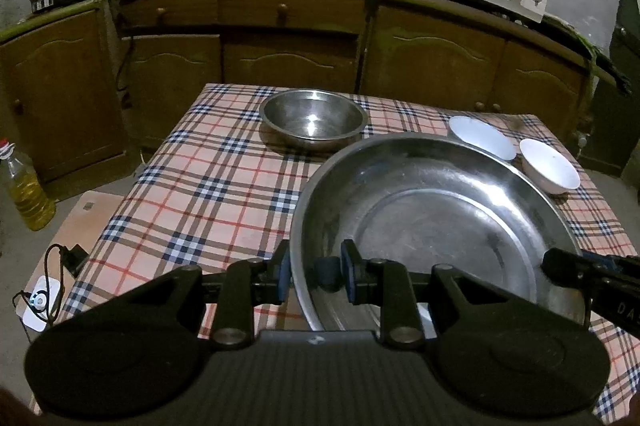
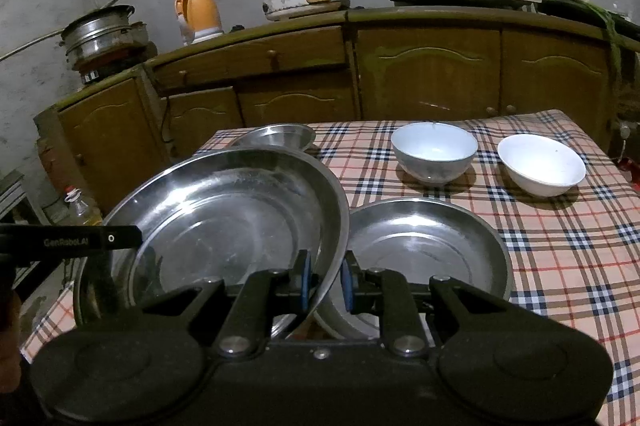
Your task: Organize plates and bowls
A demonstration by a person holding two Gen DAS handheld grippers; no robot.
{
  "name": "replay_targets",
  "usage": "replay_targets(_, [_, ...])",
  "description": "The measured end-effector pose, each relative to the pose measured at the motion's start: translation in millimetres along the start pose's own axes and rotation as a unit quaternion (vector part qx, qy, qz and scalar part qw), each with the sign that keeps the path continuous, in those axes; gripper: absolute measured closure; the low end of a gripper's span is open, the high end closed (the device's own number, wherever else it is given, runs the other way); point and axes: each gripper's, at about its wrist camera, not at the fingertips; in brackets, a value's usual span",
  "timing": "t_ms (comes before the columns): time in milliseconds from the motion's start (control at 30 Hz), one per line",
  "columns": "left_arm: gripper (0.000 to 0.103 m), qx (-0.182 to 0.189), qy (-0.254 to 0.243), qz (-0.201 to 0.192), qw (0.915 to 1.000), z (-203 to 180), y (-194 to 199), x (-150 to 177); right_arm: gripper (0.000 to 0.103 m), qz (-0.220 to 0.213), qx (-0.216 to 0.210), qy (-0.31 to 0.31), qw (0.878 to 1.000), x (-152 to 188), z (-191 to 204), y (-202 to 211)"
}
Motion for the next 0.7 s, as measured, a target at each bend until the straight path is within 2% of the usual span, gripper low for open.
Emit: replay_targets(700, [0.077,0.014,-0.005,-0.003,0.9999,-13,-4,-1,0.081,-0.006,0.024,-0.011,1.0,2,-3,7])
Point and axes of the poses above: each gripper's, at about its wrist camera, not at the fingertips, and y roughly against the way its jaws point, z to its left, x to its underside, and after that the axes turned 7 degrees about -z, right-handed
